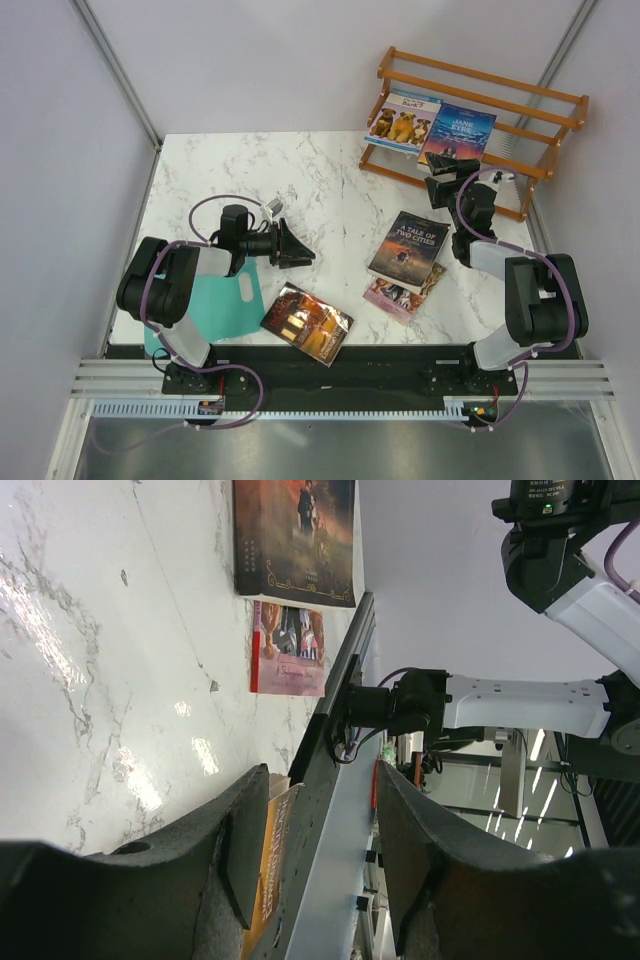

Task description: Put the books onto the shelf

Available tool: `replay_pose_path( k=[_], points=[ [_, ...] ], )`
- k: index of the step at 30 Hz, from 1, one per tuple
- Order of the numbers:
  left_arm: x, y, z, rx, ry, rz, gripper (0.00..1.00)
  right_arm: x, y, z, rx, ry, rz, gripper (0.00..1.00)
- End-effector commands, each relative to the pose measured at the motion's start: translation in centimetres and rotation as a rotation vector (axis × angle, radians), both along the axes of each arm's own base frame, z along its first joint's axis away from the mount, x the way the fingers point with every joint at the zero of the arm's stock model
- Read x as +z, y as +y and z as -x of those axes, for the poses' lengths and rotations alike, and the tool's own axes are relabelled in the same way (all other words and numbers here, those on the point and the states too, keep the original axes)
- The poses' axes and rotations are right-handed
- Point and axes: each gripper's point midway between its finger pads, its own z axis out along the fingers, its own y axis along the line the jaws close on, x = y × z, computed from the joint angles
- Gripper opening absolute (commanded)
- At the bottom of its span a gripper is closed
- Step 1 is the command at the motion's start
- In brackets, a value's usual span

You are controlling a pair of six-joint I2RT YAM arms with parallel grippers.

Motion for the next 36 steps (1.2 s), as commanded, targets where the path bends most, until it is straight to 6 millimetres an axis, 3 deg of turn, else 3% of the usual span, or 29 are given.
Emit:
replay_pose_path(
  k=[1,7,15,22,28,32,33,36],
  points=[
    [0.3,0.0,0.2,-0.034,-0.078,0.018,0.54,0.3,-0.1,0.2,0.004,-0.018,0.019,0.98],
    [0.2,0.1,0.3,-0.030,-0.075,0.017,0.54,0.2,-0.6,-0.5,-0.025,-0.022,0.022,0.94],
    [0.1,0.1,0.3,-0.028,-0.074,0.015,0.54,1.6,-0.7,-3.2,-0.034,-0.050,0.065,0.93],
    [-0.1,0.2,0.6,-0.028,-0.068,0.014,0.54,3.2,-2.0,-5.1,-0.078,-0.078,0.075,0.92],
    [-0.2,0.2,0.6,-0.027,-0.065,0.012,0.54,3.5,-3.3,-5.6,-0.102,-0.080,0.073,0.92],
    [-0.3,0.2,0.7,-0.027,-0.062,0.011,0.54,3.7,-3.2,-5.5,-0.100,-0.085,0.069,0.92],
    [-0.4,0.2,0.7,-0.026,-0.060,0.011,0.54,3.7,-4.7,-5.6,-0.127,-0.084,0.071,0.92],
    [-0.4,0.2,0.6,-0.023,-0.060,0.010,0.54,3.8,-4.9,-5.7,-0.124,-0.085,0.069,0.92]
  ],
)
